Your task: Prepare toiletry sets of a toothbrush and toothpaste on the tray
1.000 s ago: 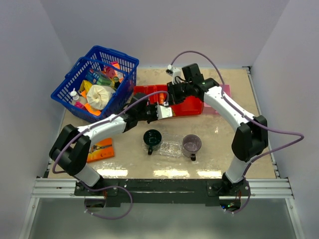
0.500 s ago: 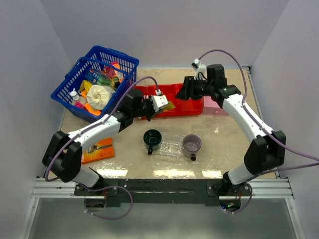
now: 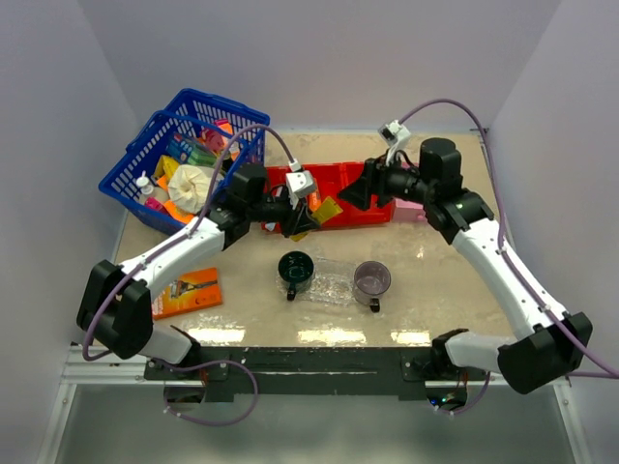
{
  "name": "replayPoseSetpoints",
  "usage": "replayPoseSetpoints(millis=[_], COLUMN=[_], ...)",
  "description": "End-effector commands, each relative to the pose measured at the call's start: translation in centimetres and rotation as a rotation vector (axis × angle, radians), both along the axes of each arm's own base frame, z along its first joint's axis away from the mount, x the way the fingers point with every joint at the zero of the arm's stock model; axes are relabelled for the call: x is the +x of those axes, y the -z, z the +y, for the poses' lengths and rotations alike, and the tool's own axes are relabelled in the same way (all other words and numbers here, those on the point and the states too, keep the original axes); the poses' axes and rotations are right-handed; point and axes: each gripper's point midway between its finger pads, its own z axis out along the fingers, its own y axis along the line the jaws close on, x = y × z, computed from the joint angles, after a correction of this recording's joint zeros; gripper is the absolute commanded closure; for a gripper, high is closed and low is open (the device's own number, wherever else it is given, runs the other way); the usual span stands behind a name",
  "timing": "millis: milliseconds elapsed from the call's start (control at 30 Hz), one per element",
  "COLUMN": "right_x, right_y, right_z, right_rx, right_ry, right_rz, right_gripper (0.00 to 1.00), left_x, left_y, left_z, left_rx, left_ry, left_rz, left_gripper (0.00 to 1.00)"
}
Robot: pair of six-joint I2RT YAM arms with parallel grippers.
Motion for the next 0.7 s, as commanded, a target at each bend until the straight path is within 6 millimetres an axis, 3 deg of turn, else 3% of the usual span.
replayPoseSetpoints(millis=[0, 133, 367, 567, 667], right_x=[-1.6, -2.3, -1.9, -2.2, -2.3], right_y=[0.3, 1.9, 3.7, 4.6, 4.8], right_z=[2.2, 4.5, 4.5, 4.8, 5.0], right_rx=[-0.065, -0.094, -0.144, -0.14, -0.131], right_ry=[-0.077, -0.127, -0.111, -0.135, -0.141], right_rz=[-0.025, 0.01, 0.043, 0.067, 0.077], right_gripper=[0.36, 0.36, 0.37, 0.46, 0.58], left_x=[-0.9, -1.1, -1.0, -1.0, -1.1], left_y=[-3.1, -3.0, -3.0, -2.9, -3.0], left_z=[-1.0, -1.2, -1.2, -1.2, -1.3], left_rx=[-0.084, -0.087, -0.088, -0.09, -0.096], left_ry=[0.076, 0.086, 0.084, 0.082, 0.091], left_rz=[0.016, 0.025, 0.027, 0.03, 0.033], left_gripper=[0.9, 0.9, 0.89, 0.88, 0.88])
